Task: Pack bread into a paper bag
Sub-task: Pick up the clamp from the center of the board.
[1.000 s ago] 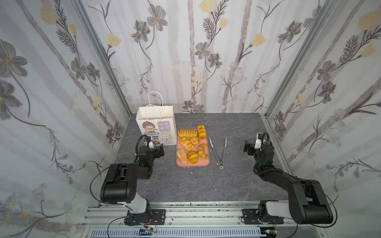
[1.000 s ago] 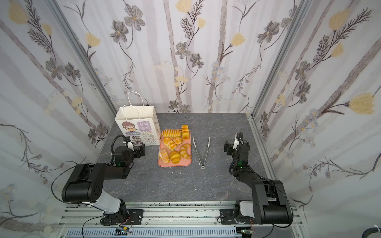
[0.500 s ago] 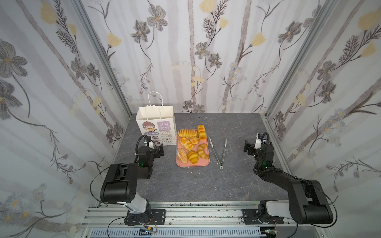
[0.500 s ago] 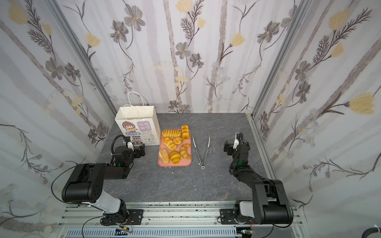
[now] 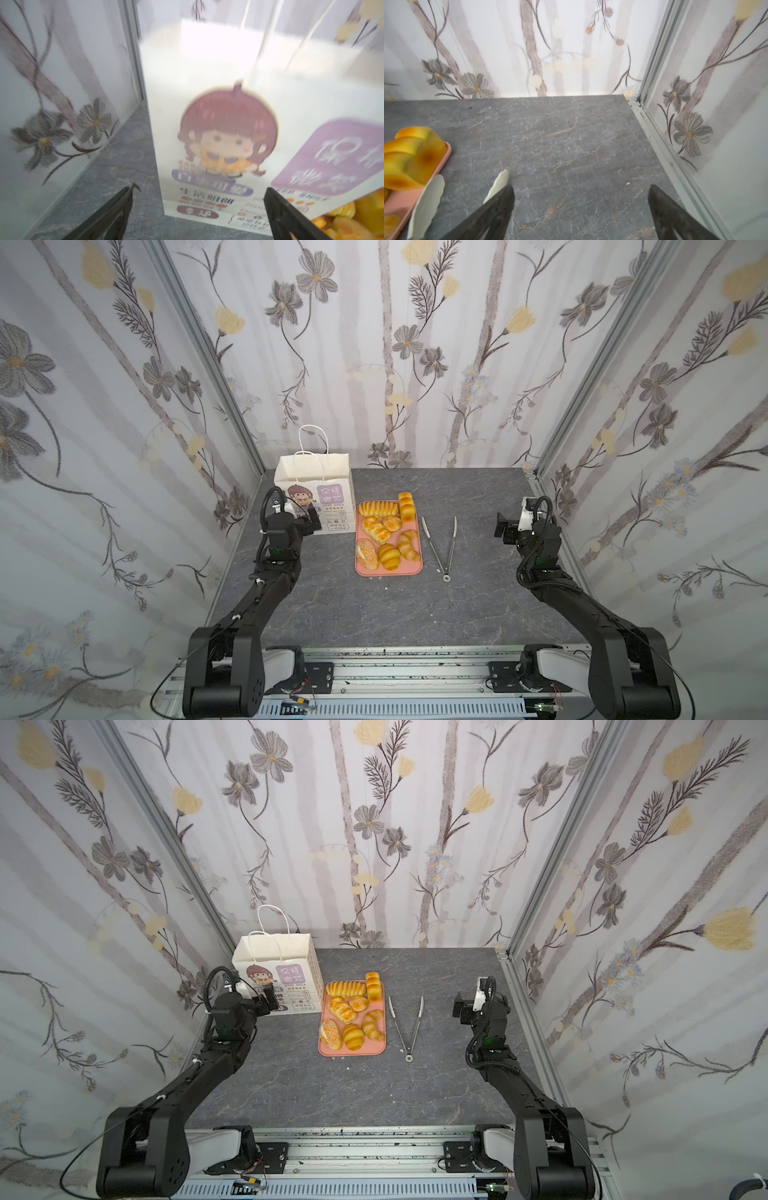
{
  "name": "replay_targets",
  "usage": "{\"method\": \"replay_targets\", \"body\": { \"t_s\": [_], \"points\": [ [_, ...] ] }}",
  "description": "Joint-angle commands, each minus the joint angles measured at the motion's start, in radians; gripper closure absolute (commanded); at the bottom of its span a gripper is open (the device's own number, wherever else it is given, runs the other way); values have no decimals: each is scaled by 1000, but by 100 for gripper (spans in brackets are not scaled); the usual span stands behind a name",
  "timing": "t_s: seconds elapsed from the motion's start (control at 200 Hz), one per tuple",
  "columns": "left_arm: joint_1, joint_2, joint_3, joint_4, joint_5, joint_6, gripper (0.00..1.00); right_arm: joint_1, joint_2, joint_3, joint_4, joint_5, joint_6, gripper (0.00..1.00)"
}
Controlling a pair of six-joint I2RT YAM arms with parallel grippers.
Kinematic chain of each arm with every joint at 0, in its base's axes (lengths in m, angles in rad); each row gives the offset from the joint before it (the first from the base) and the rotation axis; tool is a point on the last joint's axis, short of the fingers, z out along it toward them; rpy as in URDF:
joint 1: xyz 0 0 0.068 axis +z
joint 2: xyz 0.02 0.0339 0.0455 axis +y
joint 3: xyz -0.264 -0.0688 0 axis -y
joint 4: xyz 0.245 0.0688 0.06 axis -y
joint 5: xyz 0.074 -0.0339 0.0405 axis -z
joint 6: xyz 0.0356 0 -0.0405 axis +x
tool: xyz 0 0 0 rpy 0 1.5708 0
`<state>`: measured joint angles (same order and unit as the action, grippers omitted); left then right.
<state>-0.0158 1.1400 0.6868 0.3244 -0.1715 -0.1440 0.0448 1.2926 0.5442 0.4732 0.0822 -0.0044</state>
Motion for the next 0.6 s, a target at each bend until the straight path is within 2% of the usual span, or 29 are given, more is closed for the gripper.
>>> {"method": "replay_targets", "body": {
  "t_s": [0.0, 0.1, 0.195, 0.305, 0.36, 0.44, 0.47, 0.515, 0.595],
  "points": [
    [-1, -96, 122, -424, -52, -161, 0, 1, -106, 61, -221, -90, 14, 0],
    [-1, -172, 219, -552, 72, -156, 0, -4, -164, 137, -378, -11, 127, 0],
    [2, -218, 294, -659, 179, -221, 0, -45, -156, 200, -460, -174, 145, 0],
    [11, -150, 454, -818, 485, -260, 0, -51, -79, 330, -625, -192, 193, 0],
    [11, -124, 495, -855, 580, -304, 0, -50, -38, 407, -688, -221, 225, 0],
    [14, -124, 517, -911, 597, -432, 0, -35, -10, 461, -684, -350, 171, 0],
    [15, -129, 519, -898, 650, -432, 0, -20, -2, 479, -686, -382, 147, 0],
    [14, -149, 502, -854, 723, -423, 0, 18, 22, 523, -722, -361, 141, 0],
    [14, -199, 466, -815, 717, -430, 0, 91, 100, 607, -824, -324, 158, 0]
  ]
}}
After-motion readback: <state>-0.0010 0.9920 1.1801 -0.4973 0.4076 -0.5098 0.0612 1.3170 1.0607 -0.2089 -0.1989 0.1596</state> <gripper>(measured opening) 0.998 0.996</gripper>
